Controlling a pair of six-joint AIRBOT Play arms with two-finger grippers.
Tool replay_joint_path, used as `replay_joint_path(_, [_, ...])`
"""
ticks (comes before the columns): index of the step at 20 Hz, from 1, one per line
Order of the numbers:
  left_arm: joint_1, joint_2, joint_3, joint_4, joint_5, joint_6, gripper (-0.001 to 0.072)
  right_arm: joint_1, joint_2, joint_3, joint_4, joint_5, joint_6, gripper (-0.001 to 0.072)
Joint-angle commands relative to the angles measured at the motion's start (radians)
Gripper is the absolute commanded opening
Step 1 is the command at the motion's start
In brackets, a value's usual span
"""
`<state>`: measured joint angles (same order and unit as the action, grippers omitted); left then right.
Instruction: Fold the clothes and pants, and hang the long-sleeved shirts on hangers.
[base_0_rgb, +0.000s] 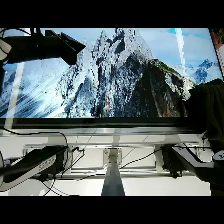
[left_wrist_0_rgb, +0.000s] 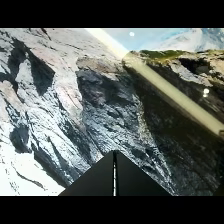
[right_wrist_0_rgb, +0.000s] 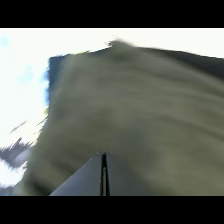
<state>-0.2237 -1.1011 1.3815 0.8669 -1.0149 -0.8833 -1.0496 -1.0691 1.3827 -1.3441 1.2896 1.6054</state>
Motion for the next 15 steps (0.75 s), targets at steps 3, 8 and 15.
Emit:
replay_joint_path(3, [0.001,0.001,0.000,0.000,0.000,0.000,0.0020,0.463,-0.009,0.000,0.021,-0.059,-0.135,0.0027])
replay_joint_path(8, [0.001,0.001,0.000,0.000,0.000,0.000,0.0020,0.899,0.022,0.001,-0.183,-0.151,-0.195,0.0025])
replay_joint_path(15, [0.001,0.001,0.000,0.000,0.000,0.000,0.0020,1.114,0.025,0.001,-0.239,-0.157,-0.195,0.0026])
